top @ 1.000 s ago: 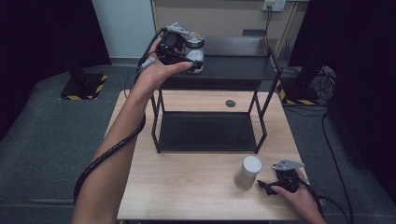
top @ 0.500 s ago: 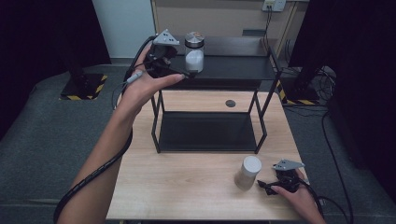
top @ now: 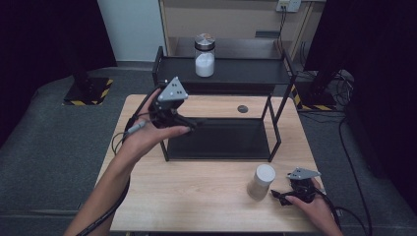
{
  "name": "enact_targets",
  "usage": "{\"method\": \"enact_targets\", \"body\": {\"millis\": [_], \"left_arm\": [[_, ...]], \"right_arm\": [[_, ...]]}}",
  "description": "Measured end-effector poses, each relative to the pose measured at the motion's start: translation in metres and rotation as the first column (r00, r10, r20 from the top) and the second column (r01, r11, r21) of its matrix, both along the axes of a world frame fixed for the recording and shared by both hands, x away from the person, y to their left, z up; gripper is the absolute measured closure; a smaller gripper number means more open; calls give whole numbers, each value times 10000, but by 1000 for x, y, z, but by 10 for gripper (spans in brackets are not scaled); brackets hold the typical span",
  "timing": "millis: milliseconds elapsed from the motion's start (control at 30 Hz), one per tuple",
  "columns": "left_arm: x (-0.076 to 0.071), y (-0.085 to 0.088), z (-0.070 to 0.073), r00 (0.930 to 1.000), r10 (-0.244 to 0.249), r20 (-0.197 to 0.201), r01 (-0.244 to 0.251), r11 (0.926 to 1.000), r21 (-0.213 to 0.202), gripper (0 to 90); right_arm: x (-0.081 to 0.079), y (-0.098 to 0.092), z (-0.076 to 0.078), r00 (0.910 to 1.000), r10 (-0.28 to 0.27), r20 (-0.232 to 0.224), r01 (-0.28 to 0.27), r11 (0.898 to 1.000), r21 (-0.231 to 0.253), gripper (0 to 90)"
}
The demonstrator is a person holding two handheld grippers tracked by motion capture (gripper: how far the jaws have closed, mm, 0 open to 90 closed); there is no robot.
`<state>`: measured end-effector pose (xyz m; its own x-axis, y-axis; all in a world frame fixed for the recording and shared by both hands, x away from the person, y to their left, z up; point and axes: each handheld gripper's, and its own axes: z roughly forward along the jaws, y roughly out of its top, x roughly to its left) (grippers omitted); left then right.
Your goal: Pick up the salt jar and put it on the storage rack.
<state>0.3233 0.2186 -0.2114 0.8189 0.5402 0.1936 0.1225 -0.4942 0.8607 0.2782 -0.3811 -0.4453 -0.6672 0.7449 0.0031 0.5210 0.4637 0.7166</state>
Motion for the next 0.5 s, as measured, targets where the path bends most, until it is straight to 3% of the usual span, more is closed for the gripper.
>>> {"method": "enact_targets", "body": {"millis": [233,333,500], "left_arm": [[-17,-3,-36,9988,-296,-383,313,9986,435,33],[-21,-2,-54,9971,-434,-621,457,9983,353,33],[-31,-4,-88,9956,-335,-875,388,9975,593,36]], "right_arm": [[0,0,0,10000,-3,3,3,10000,0,14],[0,0,0,10000,-5,3,5,10000,1,14],[0,0,0,10000,-2,2,2,10000,3,14]]}}
